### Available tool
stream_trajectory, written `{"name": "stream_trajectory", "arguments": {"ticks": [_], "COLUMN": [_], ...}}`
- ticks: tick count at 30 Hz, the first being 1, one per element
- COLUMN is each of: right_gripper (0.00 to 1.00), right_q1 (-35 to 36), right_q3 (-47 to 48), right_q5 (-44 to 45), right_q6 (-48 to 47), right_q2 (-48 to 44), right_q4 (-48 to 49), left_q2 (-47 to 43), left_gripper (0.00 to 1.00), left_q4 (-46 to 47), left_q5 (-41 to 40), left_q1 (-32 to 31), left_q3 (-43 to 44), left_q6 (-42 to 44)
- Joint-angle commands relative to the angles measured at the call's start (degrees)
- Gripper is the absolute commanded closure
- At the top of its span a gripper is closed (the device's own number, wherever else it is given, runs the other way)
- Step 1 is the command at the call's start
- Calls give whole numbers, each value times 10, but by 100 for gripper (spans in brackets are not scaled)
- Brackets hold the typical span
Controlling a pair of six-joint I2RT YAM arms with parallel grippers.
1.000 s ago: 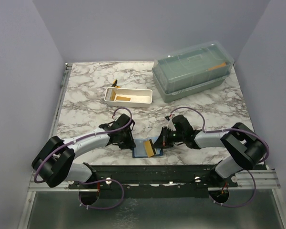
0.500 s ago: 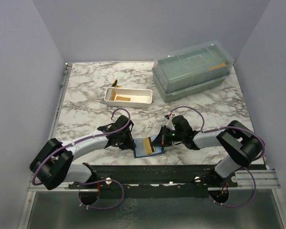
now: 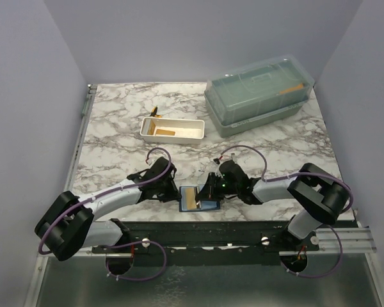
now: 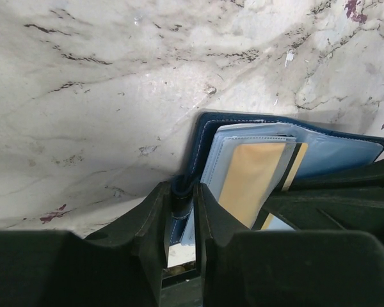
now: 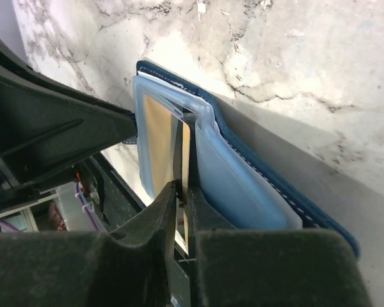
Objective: Put the credit cards into the card holder
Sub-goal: Insert the credit card into the card holder.
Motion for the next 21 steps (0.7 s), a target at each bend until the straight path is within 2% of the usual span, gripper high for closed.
{"name": "stream_trajectory", "arguments": {"ticks": [1, 5, 9, 21], "right_gripper": [82, 69, 65, 65], "right_q1": [23, 31, 39, 52], "right_q3": [40, 61, 69, 65], "right_q5": [84, 99, 105, 25], "right_q6": [-11, -23, -25, 14], "right_q2": [7, -8, -26, 0], "right_q4": [-150, -216, -253, -113], "left_q2": [-7, -11, -18, -8], "left_gripper": [77, 77, 78, 80], "left_q4": [-6, -5, -5, 24], "left_q5": [7, 12, 14, 40], "left_q1": [-9, -8, -8, -10], "left_q3": [-23, -25, -26, -28], "left_q6": [-18, -19, -16, -26]}}
